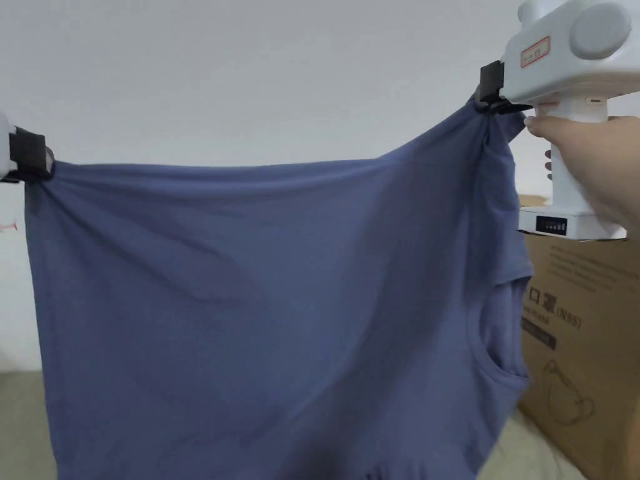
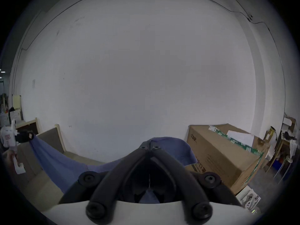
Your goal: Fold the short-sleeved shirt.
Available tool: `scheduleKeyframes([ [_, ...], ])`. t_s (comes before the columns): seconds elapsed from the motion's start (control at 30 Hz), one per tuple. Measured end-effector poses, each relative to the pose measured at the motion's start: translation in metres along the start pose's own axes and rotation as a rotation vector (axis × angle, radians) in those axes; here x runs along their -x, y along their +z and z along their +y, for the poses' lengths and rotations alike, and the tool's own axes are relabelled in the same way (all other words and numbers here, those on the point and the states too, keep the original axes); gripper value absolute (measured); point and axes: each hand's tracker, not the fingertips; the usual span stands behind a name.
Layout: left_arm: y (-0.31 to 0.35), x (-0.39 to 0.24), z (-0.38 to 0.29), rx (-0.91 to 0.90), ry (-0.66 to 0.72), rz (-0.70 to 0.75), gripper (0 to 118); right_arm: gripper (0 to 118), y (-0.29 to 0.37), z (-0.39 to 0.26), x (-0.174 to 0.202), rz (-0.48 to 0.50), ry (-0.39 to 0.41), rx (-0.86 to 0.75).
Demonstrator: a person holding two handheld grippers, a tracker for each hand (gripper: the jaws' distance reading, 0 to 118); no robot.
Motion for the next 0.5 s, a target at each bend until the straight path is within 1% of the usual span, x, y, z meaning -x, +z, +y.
scheduleKeyframes([
  [0.07,-0.013,0.002,-0.022,0.009,0.01,0.015,2,0,-0.017,-0.039,0.0,0.031,-0.019,0.035],
  [0.1,-0.02,0.005,-0.036,0.03,0.027,0.018,2,0,-0.027,-0.062,-0.002,0.071,-0.05,0.084],
  [0.17,-0.023,-0.001,-0.077,0.131,0.072,-0.005,2,0,-0.046,-0.115,-0.002,0.091,-0.1,0.221],
  [0.23,-0.028,-0.004,-0.127,0.246,0.065,-0.002,2,0,-0.06,-0.176,-0.001,0.119,-0.114,0.4],
  [0.27,-0.029,-0.004,-0.155,0.305,0.064,-0.001,2,0,-0.063,-0.212,0.001,0.09,-0.119,0.476],
  [0.3,-0.031,0.0,-0.183,0.364,0.072,-0.019,2,0,-0.065,-0.246,0.002,0.096,-0.139,0.555],
  [0.4,-0.018,0.004,-0.267,0.554,0.109,-0.045,2,0,-0.046,-0.346,0.003,0.133,-0.205,0.741],
  [0.5,0.013,0.012,-0.333,0.691,0.118,-0.059,2,0,0.0,-0.422,0.001,0.127,-0.204,0.874],
])
